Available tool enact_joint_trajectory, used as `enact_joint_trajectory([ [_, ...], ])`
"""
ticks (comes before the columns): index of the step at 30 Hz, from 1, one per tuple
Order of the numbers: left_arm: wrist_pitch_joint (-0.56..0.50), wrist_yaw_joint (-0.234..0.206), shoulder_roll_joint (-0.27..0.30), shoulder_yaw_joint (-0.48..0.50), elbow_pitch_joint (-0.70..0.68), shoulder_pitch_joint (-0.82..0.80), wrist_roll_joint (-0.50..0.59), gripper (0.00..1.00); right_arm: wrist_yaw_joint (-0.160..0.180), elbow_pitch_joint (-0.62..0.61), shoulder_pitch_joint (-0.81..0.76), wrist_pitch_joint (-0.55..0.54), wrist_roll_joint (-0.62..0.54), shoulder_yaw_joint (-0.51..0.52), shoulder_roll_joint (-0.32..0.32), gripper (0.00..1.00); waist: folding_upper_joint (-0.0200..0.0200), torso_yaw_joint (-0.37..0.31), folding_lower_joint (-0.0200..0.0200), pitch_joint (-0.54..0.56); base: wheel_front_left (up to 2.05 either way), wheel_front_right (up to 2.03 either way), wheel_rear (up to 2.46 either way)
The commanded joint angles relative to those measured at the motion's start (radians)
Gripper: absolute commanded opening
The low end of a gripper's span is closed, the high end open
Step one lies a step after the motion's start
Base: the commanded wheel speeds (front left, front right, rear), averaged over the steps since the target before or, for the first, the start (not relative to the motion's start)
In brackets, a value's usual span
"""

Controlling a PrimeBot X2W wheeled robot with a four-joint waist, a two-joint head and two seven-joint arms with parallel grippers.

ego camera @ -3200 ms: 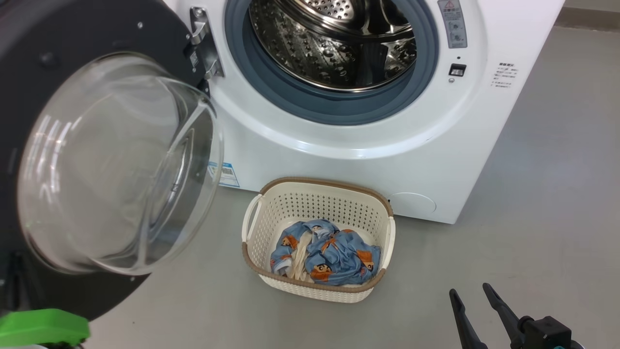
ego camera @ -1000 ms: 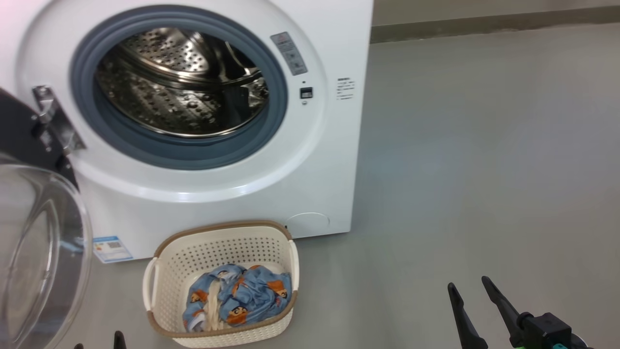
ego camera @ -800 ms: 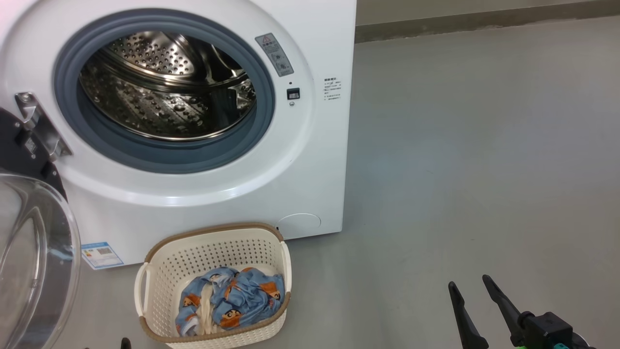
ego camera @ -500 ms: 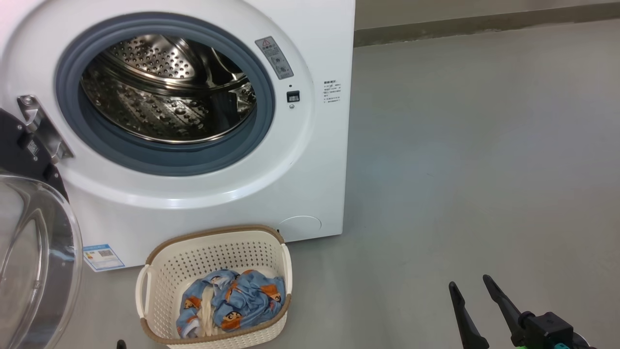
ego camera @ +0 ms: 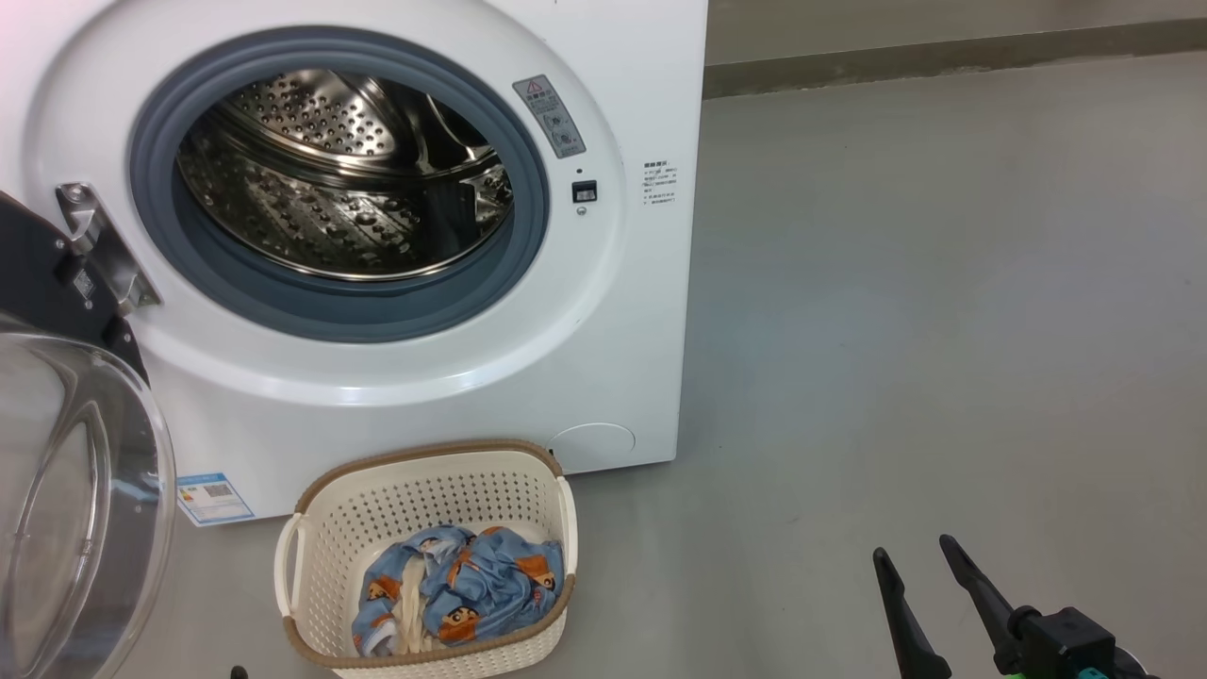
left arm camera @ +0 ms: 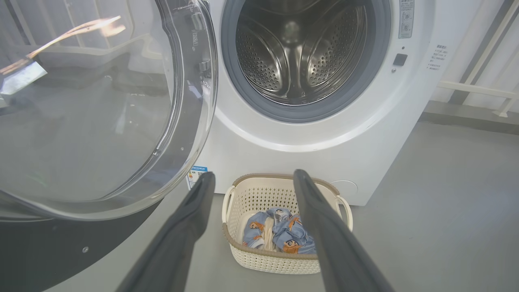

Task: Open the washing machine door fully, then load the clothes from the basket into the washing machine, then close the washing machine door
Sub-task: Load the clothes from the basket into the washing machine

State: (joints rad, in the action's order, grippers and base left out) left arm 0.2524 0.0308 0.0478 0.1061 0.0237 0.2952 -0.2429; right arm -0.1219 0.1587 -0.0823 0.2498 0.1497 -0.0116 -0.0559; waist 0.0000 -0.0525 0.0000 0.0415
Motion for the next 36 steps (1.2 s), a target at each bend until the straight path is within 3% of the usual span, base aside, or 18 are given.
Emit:
enact_joint_trajectory([
  [1, 0.009, -0.003, 0.003, 0.032, -0.018, -0.026, 0.010, 1.00, -0.009, -0.023, 0.021, 0.012, -0.010, -0.024, -0.003, 1.00, 0.0000, 0.000, 0.0000, -0.001, 0.00, 0.00, 0.00],
  [19, 0.009, -0.019, 0.002, 0.024, -0.011, -0.032, 0.002, 1.00, -0.009, -0.017, 0.024, 0.012, -0.006, -0.025, 0.000, 1.00, 0.0000, 0.004, 0.0000, -0.008, 0.00, 0.00, 0.00],
  [23, 0.009, -0.005, 0.002, 0.019, -0.002, -0.032, -0.005, 1.00, -0.009, -0.015, 0.025, 0.012, -0.005, -0.026, 0.001, 1.00, 0.0000, 0.005, 0.0000, -0.010, 0.18, -0.18, 0.00],
  [36, 0.009, -0.027, 0.002, 0.035, -0.002, -0.042, 0.018, 1.00, -0.009, -0.013, 0.025, 0.012, -0.003, -0.026, 0.003, 1.00, 0.0000, 0.006, 0.0000, -0.014, 1.21, -1.21, 0.00],
])
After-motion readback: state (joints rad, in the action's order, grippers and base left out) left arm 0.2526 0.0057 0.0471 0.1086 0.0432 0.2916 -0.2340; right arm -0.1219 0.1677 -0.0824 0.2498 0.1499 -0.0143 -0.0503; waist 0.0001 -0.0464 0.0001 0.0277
